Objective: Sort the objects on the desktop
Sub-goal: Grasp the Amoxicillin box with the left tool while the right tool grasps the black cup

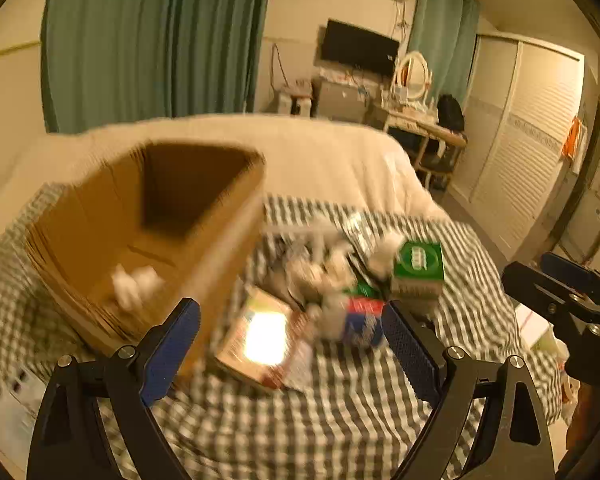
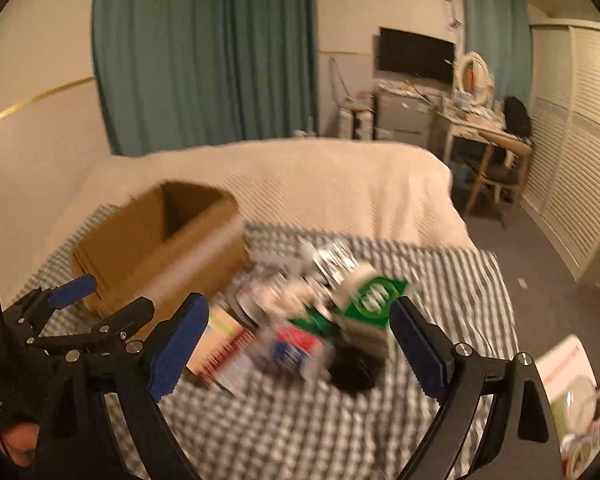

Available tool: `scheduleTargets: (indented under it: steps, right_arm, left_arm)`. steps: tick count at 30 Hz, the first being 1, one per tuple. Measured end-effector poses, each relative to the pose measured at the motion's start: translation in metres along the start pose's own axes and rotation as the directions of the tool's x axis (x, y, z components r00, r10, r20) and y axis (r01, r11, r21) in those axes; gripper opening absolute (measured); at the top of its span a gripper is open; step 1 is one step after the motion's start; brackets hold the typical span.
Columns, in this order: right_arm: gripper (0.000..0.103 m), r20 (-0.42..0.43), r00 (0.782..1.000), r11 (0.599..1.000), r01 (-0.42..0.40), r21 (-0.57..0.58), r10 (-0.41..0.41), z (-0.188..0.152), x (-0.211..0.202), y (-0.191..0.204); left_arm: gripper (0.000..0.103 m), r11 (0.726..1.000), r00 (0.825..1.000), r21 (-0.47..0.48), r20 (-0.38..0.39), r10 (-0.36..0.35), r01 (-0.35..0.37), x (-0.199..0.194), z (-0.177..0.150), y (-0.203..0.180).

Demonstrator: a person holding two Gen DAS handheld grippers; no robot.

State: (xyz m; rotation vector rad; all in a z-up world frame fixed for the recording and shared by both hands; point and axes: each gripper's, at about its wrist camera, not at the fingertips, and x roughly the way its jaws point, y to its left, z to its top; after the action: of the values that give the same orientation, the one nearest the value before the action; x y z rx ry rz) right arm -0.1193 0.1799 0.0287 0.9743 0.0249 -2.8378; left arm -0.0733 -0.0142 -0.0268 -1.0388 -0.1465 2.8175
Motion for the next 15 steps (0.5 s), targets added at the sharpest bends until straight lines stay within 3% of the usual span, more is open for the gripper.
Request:
scheduleTargets:
  steps: [6,15]
  right_arm:
    - [0.092,-0.061,0.997,0.999,0.041,0.035,-0.039,-0.051,0.019,-0.033]
    - [0.092,-0.151,0.987,0.996,0.055,0.064,-0.045,-0.095,0.076,-0.049]
  left_arm:
    - [0.095,0.998,0.998,0.047,-0.046,0.039,-0.037,0.037,-0.036,-0.014]
    - [0.095,0.995,0.991,0.043,-0.103,0.090,-0.086,0.085,-0.057,0.005]
